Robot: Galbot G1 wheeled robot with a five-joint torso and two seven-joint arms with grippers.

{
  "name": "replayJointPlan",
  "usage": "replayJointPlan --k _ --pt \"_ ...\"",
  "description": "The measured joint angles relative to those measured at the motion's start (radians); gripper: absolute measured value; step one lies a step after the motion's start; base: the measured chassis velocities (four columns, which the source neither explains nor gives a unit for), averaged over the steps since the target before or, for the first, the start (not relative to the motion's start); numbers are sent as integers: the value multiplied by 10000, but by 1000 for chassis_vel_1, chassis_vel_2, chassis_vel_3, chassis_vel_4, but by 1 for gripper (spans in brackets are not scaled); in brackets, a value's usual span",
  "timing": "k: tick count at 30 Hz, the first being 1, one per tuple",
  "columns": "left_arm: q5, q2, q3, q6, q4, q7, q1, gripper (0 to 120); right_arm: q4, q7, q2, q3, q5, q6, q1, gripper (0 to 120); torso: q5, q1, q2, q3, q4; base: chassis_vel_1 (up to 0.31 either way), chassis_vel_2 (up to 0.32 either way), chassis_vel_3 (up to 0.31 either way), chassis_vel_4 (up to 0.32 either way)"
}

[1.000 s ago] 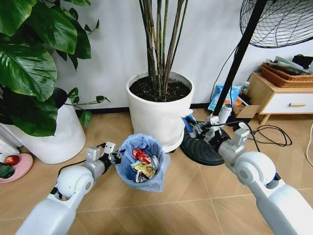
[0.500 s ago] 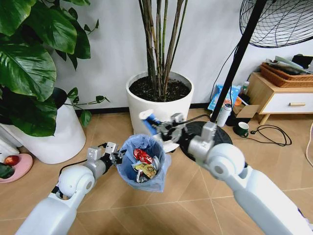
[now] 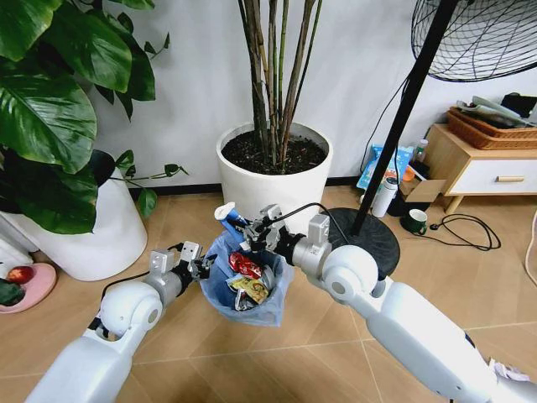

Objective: Pick up the trash bin and place the garbage on the floor into it.

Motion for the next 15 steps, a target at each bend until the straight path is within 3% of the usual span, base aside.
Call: replayJointPlan --k 15 --pt "-12 -32 -12 19 -24 -65 -9 0 -91 -93 -88 217 -294 61 -217 63 1 0 0 0 0 0 0 0 0"
